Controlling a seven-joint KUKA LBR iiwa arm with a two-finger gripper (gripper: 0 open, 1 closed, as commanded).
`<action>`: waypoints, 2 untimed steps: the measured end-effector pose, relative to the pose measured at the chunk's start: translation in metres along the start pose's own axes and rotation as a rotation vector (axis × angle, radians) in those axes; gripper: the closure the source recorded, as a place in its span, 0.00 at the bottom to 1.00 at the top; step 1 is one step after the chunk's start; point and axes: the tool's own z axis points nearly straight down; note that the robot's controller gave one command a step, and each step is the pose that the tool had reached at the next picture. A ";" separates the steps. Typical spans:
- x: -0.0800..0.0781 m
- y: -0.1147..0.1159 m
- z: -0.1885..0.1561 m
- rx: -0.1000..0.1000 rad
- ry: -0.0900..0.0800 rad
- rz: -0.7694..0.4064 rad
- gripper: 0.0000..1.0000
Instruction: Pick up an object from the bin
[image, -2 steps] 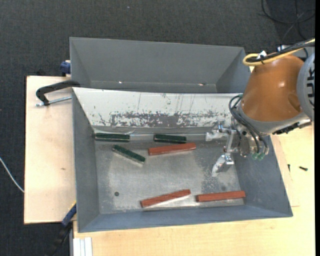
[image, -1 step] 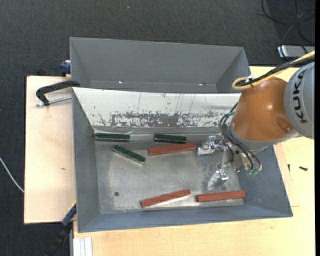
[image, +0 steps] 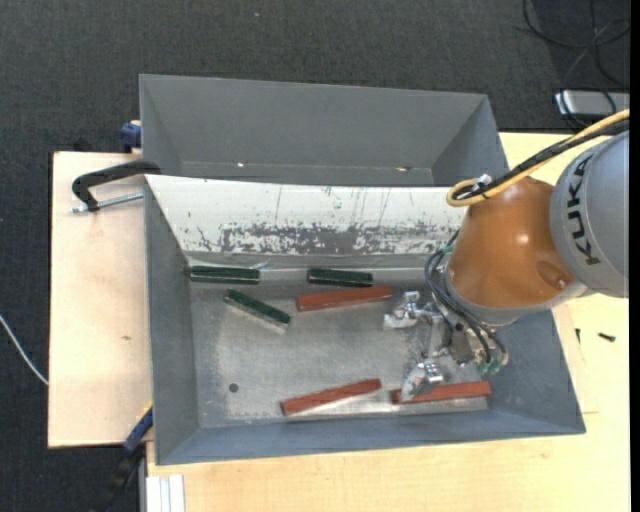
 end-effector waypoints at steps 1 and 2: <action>-0.011 0.053 -0.001 0.000 -0.008 -0.019 0.00; -0.014 0.083 0.055 0.002 -0.005 -0.097 0.00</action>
Offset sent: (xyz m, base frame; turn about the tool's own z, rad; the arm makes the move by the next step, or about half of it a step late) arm 0.0038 0.0840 -0.0556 -0.0961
